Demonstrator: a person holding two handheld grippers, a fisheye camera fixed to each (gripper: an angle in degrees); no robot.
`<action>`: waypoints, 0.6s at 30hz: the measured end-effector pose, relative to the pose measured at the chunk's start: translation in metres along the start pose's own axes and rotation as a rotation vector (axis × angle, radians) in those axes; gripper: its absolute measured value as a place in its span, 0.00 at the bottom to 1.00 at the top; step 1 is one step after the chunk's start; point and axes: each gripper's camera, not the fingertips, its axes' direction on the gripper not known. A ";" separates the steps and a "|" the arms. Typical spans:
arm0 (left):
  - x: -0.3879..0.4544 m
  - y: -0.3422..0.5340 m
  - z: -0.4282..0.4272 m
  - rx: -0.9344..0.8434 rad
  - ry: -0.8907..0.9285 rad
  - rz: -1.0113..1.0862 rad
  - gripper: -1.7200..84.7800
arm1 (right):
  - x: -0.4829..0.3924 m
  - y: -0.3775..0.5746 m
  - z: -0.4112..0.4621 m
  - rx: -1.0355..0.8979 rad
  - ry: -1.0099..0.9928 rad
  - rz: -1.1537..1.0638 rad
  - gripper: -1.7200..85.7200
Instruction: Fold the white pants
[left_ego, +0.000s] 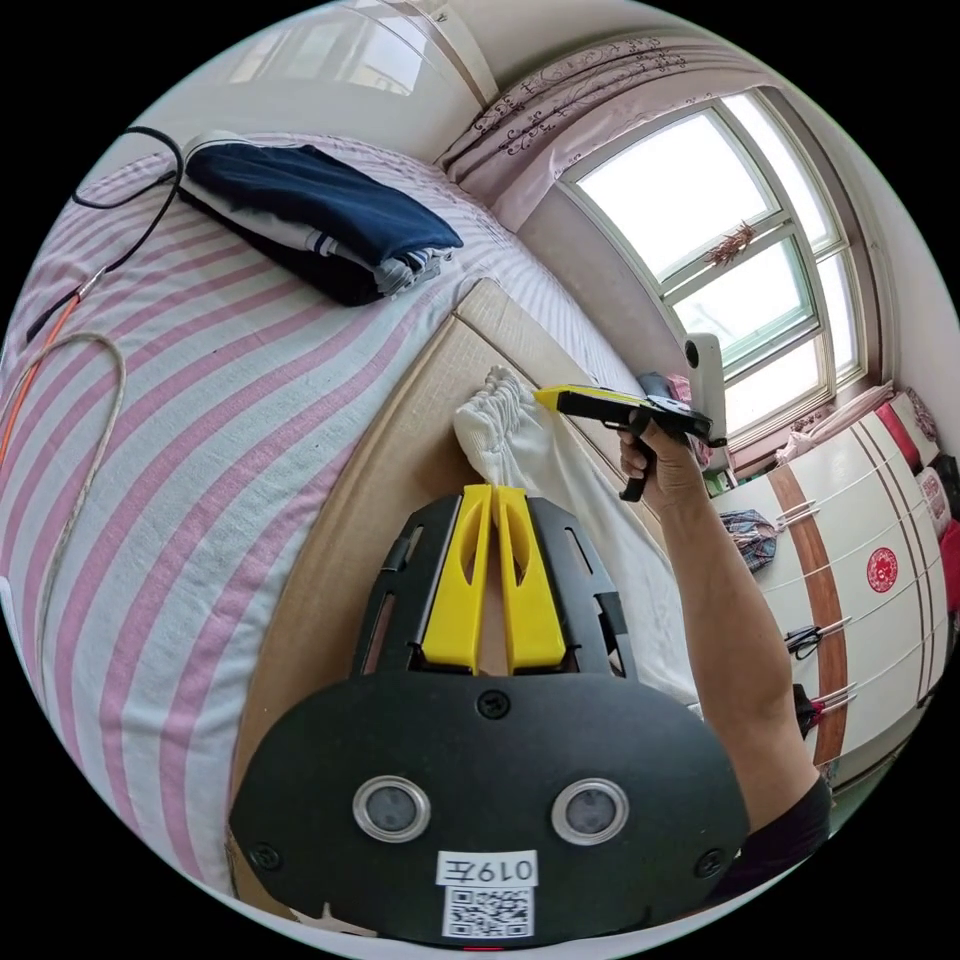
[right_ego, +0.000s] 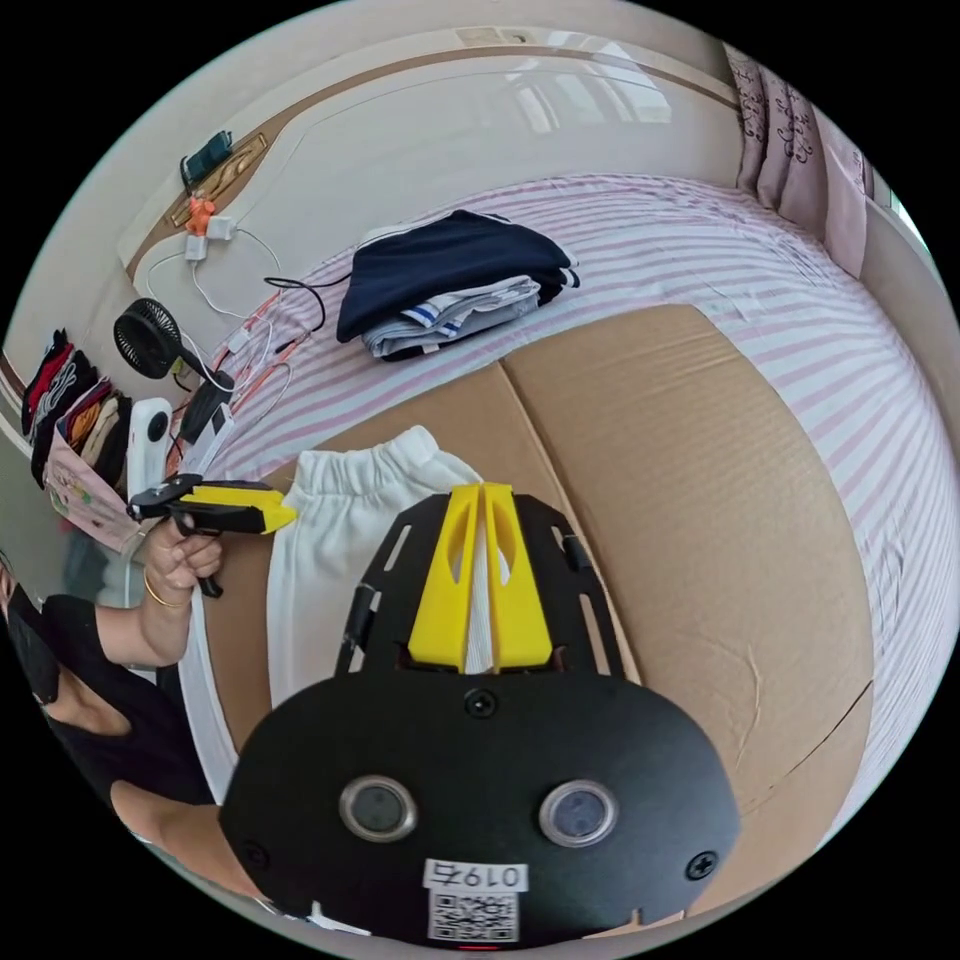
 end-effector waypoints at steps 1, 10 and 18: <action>-0.001 0.000 0.001 -0.003 0.001 -0.003 0.03 | -0.003 0.000 0.002 0.001 0.019 0.003 0.01; 0.001 0.005 0.006 -0.008 0.006 -0.003 0.04 | 0.009 0.010 -0.006 0.019 -0.051 0.058 0.09; 0.001 0.008 0.014 -0.047 0.063 -0.009 0.04 | 0.062 0.062 -0.018 -0.031 -0.231 0.139 0.09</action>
